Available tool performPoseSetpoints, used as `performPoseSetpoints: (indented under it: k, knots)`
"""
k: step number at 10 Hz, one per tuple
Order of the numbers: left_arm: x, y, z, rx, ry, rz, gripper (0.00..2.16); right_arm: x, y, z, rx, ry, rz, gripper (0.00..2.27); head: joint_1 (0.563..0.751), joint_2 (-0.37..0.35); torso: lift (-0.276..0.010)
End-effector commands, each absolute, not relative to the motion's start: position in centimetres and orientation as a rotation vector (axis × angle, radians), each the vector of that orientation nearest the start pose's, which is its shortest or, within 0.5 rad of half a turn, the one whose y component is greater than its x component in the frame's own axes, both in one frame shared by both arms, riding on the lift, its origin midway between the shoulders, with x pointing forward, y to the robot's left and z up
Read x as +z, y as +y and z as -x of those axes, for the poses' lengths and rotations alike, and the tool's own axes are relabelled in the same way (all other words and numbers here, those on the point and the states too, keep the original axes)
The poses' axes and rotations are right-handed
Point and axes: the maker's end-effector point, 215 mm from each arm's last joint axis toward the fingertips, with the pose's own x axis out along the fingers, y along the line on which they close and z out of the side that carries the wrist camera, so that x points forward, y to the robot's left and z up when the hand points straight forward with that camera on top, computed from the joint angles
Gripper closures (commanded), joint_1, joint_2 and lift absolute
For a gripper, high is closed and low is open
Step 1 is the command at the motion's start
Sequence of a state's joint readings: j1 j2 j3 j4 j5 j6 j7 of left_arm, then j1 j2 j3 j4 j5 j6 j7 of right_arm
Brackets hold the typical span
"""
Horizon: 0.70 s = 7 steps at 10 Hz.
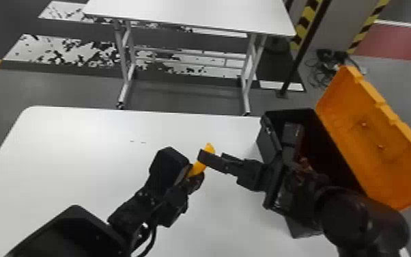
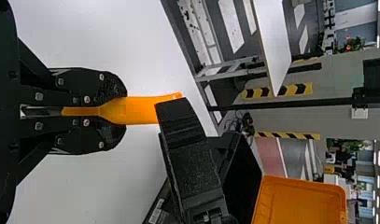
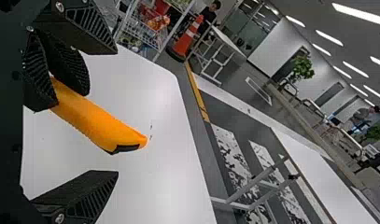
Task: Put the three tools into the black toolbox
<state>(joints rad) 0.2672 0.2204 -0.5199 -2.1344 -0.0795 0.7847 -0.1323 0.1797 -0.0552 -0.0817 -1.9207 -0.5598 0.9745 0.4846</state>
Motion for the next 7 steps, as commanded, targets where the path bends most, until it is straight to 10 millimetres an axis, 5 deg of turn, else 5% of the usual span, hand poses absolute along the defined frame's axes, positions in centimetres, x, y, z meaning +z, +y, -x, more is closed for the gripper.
performPoseSetpoints:
  k: [1,5,6,7]
  knots:
    - [-43.7,0.0,-39.0,-0.616,0.519,-0.247,1.89,-42.7,-7.7,-44.0,0.676,0.655,-0.624,0.08,0.695,-0.111,-0.051]
    - [-43.8,-0.2,-38.7,-0.633,0.524,-0.240,1.90,-43.3,-6.5,-44.4,0.690,0.667,-0.605,0.10,0.695,-0.093,-0.051]
    - [-43.7,-0.5,-38.8,-0.640,0.521,-0.241,1.90,-43.3,-6.5,-44.4,0.692,0.667,-0.603,0.34,0.695,-0.092,-0.051]
    - [-43.7,-0.8,-38.8,-0.646,0.520,-0.237,1.90,-43.1,-6.4,-44.3,0.702,0.663,-0.605,1.02,0.695,-0.094,-0.051]
